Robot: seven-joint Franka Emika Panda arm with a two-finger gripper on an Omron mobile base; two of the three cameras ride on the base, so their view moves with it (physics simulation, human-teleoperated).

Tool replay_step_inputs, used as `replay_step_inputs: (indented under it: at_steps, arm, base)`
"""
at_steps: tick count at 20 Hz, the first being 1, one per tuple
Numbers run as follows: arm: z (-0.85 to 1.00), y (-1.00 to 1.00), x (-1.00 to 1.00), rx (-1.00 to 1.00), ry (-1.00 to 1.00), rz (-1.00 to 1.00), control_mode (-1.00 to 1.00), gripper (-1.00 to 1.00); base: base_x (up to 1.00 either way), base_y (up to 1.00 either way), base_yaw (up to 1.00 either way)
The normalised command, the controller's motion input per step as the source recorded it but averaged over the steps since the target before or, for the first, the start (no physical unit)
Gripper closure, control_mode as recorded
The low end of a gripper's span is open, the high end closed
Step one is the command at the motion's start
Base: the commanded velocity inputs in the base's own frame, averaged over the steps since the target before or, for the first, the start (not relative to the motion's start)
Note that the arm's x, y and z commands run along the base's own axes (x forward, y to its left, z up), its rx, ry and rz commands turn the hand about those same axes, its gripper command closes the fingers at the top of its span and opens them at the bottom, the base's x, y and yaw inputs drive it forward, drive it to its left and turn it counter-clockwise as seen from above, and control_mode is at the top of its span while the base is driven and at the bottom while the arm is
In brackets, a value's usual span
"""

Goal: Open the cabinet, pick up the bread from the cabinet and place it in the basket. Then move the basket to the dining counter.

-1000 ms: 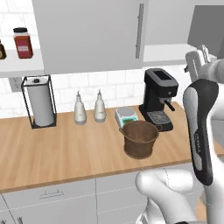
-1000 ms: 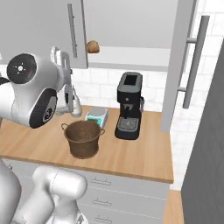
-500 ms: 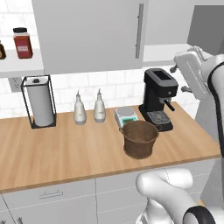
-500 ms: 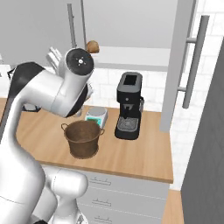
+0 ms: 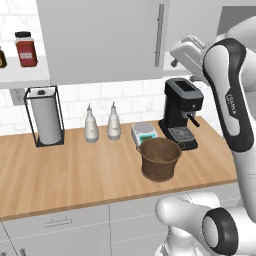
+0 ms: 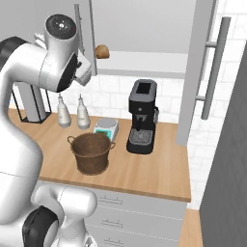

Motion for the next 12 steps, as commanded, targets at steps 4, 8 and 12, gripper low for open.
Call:
replay_step_inputs:
  at_steps: [4,8,12]
  arm:
    - [-0.13,0.01,0.44,-0.13,-0.45,0.02,-1.0,-1.0]
    - [0.12,0.03,0.74,-0.05,-0.24,0.07,-1.0,-1.0]
    - [0.79,0.0,0.19,-0.1,0.08,0.0,-1.0,-1.0]
  base:
    - [0.0,0.0,0.0]
    - [0.0,0.0,0.0]
    - [0.0,0.0,0.0]
